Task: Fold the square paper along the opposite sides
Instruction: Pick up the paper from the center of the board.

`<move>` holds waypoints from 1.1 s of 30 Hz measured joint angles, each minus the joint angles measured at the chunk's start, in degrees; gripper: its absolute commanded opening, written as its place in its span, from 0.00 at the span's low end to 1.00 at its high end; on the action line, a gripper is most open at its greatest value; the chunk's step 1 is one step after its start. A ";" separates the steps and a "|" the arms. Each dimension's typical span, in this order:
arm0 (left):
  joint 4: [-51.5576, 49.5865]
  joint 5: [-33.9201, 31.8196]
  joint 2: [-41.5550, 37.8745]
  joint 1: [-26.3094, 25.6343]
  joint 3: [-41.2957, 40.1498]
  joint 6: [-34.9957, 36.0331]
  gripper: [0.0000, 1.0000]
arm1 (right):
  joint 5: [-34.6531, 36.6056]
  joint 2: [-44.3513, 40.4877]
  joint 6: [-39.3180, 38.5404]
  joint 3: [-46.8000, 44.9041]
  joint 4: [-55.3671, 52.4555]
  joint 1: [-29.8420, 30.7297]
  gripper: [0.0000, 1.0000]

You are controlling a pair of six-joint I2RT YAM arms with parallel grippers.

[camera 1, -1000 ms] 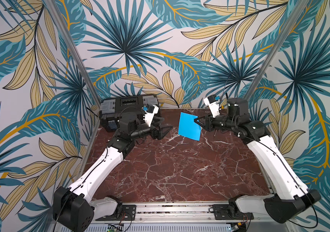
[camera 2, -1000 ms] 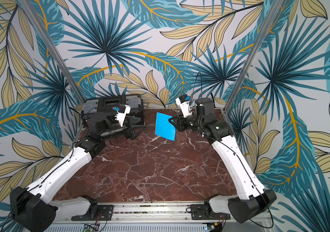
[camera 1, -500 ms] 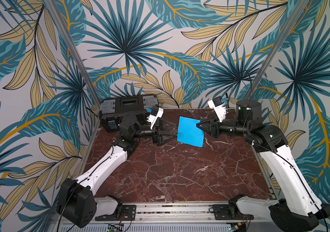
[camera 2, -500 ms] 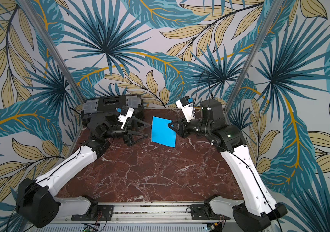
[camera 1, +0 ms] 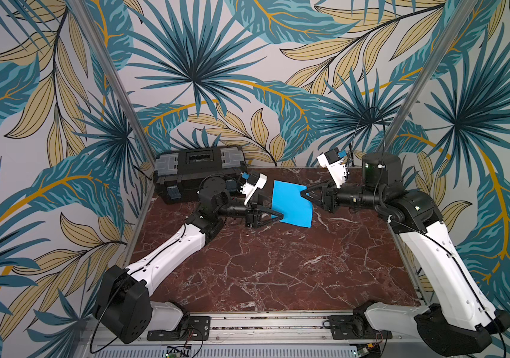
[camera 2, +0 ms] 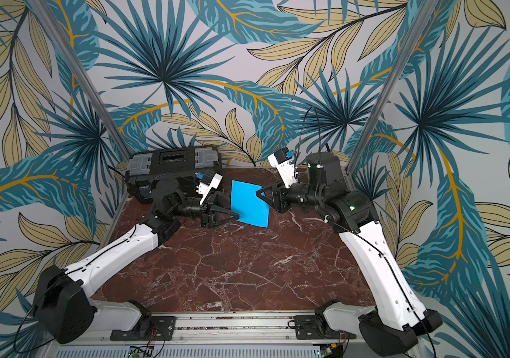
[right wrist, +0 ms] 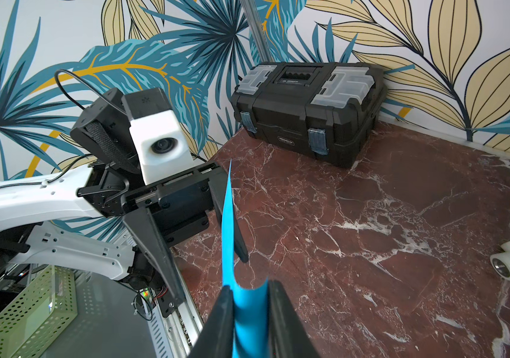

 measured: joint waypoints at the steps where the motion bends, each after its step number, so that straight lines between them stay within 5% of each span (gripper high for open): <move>1: 0.00 -0.02 -0.11 0.00 0.07 -0.02 0.54 | 0.00 0.04 -0.02 0.00 -0.02 0.11 0.24; 8: -0.20 -0.15 -0.28 0.00 0.42 -0.04 0.35 | 0.02 0.79 -0.46 0.00 -0.24 0.72 0.24; 21: -5.07 -0.50 -1.07 0.02 2.10 2.71 0.29 | 0.96 0.96 -1.75 0.00 -0.68 1.53 0.24; 30: -10.16 -0.90 -1.62 1.55 5.18 5.68 0.38 | 1.55 0.92 -2.38 0.00 -0.70 2.21 0.24; 33: -10.97 -0.96 -1.62 1.95 6.12 6.19 0.23 | 1.73 0.74 -2.60 0.00 -0.70 2.38 0.24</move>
